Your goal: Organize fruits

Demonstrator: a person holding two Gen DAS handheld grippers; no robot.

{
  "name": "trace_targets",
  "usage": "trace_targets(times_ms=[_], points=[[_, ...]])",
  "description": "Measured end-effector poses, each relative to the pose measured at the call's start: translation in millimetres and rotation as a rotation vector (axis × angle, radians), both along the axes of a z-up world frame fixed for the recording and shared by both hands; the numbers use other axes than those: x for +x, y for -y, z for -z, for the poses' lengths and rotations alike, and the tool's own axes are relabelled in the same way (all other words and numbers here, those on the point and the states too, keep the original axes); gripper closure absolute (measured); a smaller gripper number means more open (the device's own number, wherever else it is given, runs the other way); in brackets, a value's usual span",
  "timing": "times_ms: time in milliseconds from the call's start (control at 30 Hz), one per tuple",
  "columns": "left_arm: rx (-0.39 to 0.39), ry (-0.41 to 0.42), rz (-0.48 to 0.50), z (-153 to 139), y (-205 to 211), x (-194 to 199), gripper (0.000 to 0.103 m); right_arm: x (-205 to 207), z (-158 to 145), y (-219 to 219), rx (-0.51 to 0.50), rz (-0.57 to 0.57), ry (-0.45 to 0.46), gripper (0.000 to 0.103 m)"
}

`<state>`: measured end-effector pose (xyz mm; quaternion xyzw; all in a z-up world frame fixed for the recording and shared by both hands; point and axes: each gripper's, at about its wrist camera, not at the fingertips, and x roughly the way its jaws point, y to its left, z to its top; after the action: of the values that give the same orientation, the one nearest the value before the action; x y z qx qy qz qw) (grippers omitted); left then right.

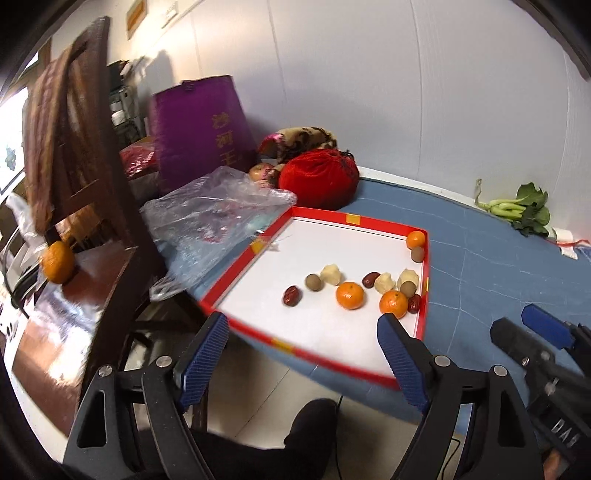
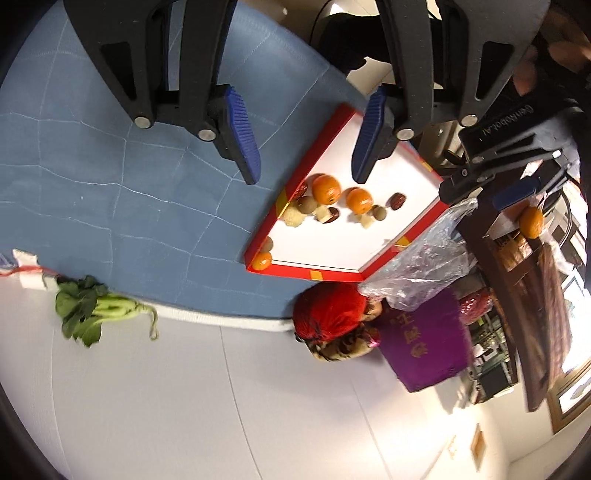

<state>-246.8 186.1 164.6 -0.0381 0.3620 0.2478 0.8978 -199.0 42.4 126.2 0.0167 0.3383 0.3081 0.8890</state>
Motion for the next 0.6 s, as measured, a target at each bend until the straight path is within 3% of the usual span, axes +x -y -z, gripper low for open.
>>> trace_targets(times_ms=[133,200,600], points=[[0.021,0.019,-0.028,-17.3,2.5,-26.6,0.017,-25.3,-8.7,-0.7,0.02,-0.033,0.061,0.049],[0.035,0.022,-0.043,-23.9,3.6,-35.4,0.017,-37.0,-12.7,-0.1,0.036,-0.045,0.095,0.043],[0.091,0.064,-0.065,-62.4,19.5,-76.1,0.015,-82.5,-38.7,1.4,0.082,-0.08,0.281,0.026]])
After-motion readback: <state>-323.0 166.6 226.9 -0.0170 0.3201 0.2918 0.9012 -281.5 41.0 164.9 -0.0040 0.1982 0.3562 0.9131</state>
